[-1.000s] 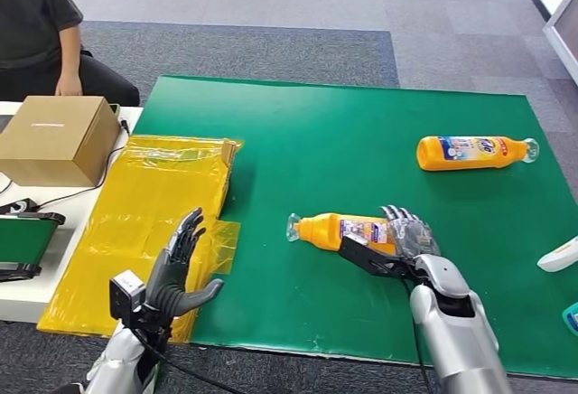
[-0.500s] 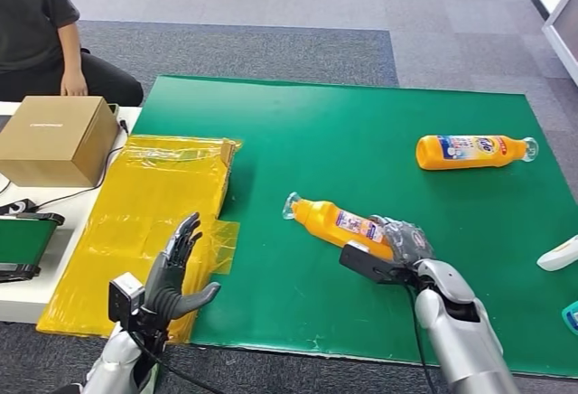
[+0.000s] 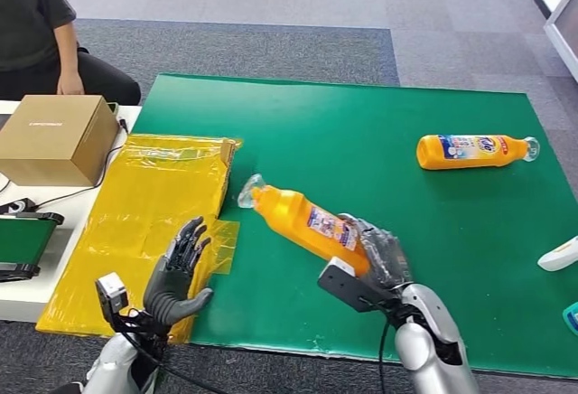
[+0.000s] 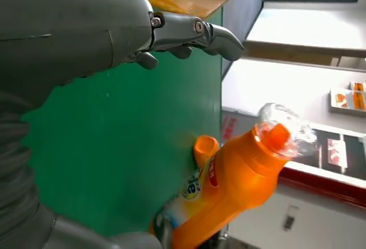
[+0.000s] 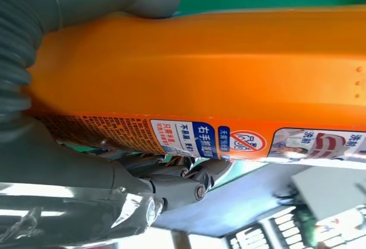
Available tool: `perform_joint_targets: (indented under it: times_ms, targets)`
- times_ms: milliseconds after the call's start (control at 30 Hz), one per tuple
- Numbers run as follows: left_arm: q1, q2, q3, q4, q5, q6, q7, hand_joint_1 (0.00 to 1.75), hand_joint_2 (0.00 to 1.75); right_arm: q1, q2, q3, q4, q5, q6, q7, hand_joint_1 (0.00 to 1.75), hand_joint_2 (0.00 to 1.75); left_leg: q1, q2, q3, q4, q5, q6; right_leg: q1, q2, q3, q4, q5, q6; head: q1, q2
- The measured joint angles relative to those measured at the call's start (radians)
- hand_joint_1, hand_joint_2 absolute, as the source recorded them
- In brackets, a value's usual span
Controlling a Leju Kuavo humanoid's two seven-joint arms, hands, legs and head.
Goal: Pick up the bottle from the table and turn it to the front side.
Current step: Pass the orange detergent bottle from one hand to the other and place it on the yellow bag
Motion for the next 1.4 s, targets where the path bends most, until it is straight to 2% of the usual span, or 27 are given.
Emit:
perform_joint_targets:
  times_ms: [100, 300, 433, 567, 733, 767, 800, 833, 867, 900, 933, 967, 1067, 1167, 1267, 1400]
  targets:
    - [-0.047, -0.014, 0.028, 0.09, 0.048, -0.103, 0.001, 0.0, 1.75, 0.01, 0.048, 0.048, 0.01, -0.034, -0.012, -0.042, 1.75, 1.75, 0.0, 0.0, 0.0, 0.0, 0.001, -0.001, 0.0, 0.0, 0.0, 0.0, 0.0, 0.0, 0.0, 0.0]
    - [-0.113, -0.035, 0.051, 0.207, 0.091, -0.21, 0.02, 0.0, 1.75, 0.006, 0.108, 0.13, 0.073, -0.084, -0.017, -0.1, 1.75, 1.75, 0.0, 0.0, 0.0, 0.0, 0.001, 0.0, 0.0, 0.0, 0.0, 0.0, 0.001, 0.0, 0.0, 0.0]
    - [-0.146, -0.04, 0.046, 0.232, 0.113, -0.273, 0.034, 0.0, 1.75, -0.013, 0.13, 0.196, 0.161, -0.075, -0.048, -0.124, 1.75, 1.75, 0.0, 0.0, 0.0, 0.0, 0.001, 0.0, 0.0, 0.0, 0.0, 0.0, 0.001, 0.0, 0.0, 0.0]
    - [-0.155, -0.038, 0.034, 0.244, 0.125, -0.298, 0.044, 0.0, 1.75, -0.041, 0.143, 0.24, 0.252, -0.066, -0.08, -0.128, 1.75, 1.75, 0.0, 0.0, 0.0, 0.0, 0.001, 0.0, 0.0, 0.0, -0.001, 0.0, 0.001, 0.0, 0.0, 0.0]
    - [-0.159, -0.024, -0.019, 0.25, 0.1, -0.352, 0.01, 0.0, 1.75, -0.097, 0.159, 0.292, 0.394, -0.029, -0.11, -0.127, 1.75, 1.75, 0.0, 0.0, -0.001, 0.0, 0.001, 0.0, 0.0, 0.0, -0.001, 0.0, 0.001, 0.0, 0.0, 0.0]
    - [-0.16, -0.017, -0.031, 0.25, 0.092, -0.353, 0.006, 0.14, 1.75, -0.109, 0.162, 0.302, 0.425, -0.021, -0.119, -0.127, 1.75, 1.75, 0.0, 0.0, -0.001, 0.0, 0.001, 0.0, 0.0, 0.0, -0.001, 0.0, 0.001, 0.0, 0.0, 0.0]
    - [-0.159, -0.008, -0.042, 0.25, 0.085, -0.35, 0.004, 0.36, 1.75, -0.121, 0.165, 0.31, 0.453, -0.016, -0.127, -0.128, 1.75, 1.75, 0.0, 0.0, -0.001, 0.0, 0.001, -0.001, 0.0, 0.0, -0.001, 0.0, 0.001, 0.0, 0.0, 0.0]
    - [-0.158, 0.002, -0.052, 0.25, 0.078, -0.343, 0.003, 0.8, 1.75, -0.131, 0.168, 0.317, 0.479, -0.012, -0.134, -0.128, 1.62, 1.75, 0.001, 0.001, -0.001, 0.0, 0.001, -0.001, 0.0, 0.0, -0.002, 0.0, 0.001, -0.001, 0.0, 0.0]
    - [-0.157, 0.011, -0.061, 0.25, 0.071, -0.335, 0.002, 1.23, 1.75, -0.14, 0.171, 0.322, 0.501, -0.011, -0.139, -0.129, 1.2, 1.75, 0.001, 0.001, -0.001, 0.0, 0.002, -0.001, 0.0, 0.0, -0.002, 0.0, 0.001, -0.001, 0.0, 0.0]
    - [-0.156, 0.018, -0.069, 0.249, 0.067, -0.324, 0.001, 1.54, 1.75, -0.147, 0.172, 0.326, 0.52, -0.011, -0.143, -0.129, 0.76, 1.75, 0.001, 0.001, -0.001, 0.0, 0.002, -0.001, 0.0, 0.0, -0.002, 0.0, 0.001, -0.001, 0.0, 0.0]
    - [-0.155, 0.025, -0.076, 0.249, 0.061, -0.31, 0.0, 1.75, 1.75, -0.153, 0.174, 0.329, 0.535, -0.011, -0.147, -0.127, 0.33, 1.75, 0.001, 0.001, -0.001, 0.0, 0.002, -0.001, 0.0, 0.0, -0.002, 0.0, 0.001, -0.001, 0.0, 0.0]
    - [-0.154, 0.03, -0.084, 0.246, 0.053, -0.29, -0.002, 1.75, 1.75, -0.157, 0.175, 0.331, 0.546, -0.011, -0.149, -0.125, 0.01, 1.75, 0.001, 0.001, 0.0, 0.0, 0.002, -0.001, 0.0, 0.0, -0.002, 0.0, 0.001, -0.001, 0.0, 0.0]
    - [-0.153, 0.039, -0.11, 0.222, -0.015, -0.161, -0.01, 1.75, 1.75, -0.162, 0.177, 0.331, 0.564, -0.009, -0.16, -0.108, 0.0, 1.75, 0.001, 0.001, 0.0, 0.0, 0.001, -0.001, 0.0, 0.0, 0.0, 0.0, 0.001, -0.001, 0.0, 0.0]
    - [-0.145, 0.041, -0.134, 0.154, -0.184, 0.089, -0.004, 1.75, 1.75, -0.153, 0.174, 0.311, 0.551, 0.005, -0.171, -0.074, 0.0, 1.75, 0.0, 0.001, 0.004, 0.0, 0.0, -0.001, 0.0, 0.0, 0.0, 0.0, 0.0, -0.001, 0.0, 0.0]
    - [-0.12, 0.028, -0.145, 0.046, -0.389, 0.348, 0.042, 1.75, 1.75, -0.116, 0.165, 0.27, 0.497, 0.036, -0.168, -0.047, 0.0, 1.75, 0.0, 0.0, 0.009, 0.0, -0.003, -0.001, 0.0, 0.0, 0.002, -0.001, -0.002, -0.003, 0.0, 0.0]
    - [-0.075, 0.004, -0.134, -0.104, -0.582, 0.549, 0.102, 1.75, 1.75, -0.042, 0.157, 0.208, 0.403, 0.076, -0.144, -0.033, 0.0, 1.75, 0.001, 0.001, 0.008, 0.0, -0.001, -0.002, 0.0, 0.001, 0.005, 0.0, 0.001, -0.002, 0.0, 0.0]
